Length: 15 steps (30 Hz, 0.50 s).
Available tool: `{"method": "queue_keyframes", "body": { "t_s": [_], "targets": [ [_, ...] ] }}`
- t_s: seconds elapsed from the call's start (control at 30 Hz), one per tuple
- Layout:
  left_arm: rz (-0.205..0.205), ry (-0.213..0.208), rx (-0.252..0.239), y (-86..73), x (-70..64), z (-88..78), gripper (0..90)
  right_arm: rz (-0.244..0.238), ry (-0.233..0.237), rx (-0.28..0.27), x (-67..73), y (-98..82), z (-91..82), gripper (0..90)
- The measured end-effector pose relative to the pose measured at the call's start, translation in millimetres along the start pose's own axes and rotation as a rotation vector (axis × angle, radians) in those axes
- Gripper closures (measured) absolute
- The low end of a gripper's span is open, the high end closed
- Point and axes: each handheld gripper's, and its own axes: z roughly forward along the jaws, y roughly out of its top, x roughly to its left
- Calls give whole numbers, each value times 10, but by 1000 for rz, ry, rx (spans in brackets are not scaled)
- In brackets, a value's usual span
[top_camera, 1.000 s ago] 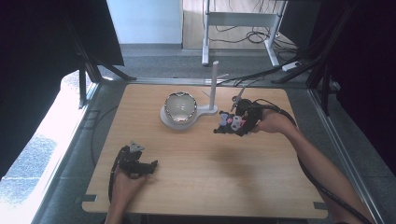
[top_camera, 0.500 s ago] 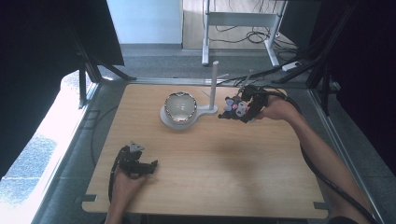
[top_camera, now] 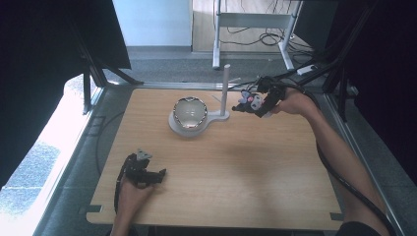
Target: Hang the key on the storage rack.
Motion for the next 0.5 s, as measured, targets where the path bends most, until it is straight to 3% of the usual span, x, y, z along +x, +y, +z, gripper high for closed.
{"method": "queue_keyframes", "body": {
  "t_s": [0.5],
  "targets": [
    [1,0,0,0,1,0,0,103,-47,-12,-305,146,-125,430]
  ]
}}
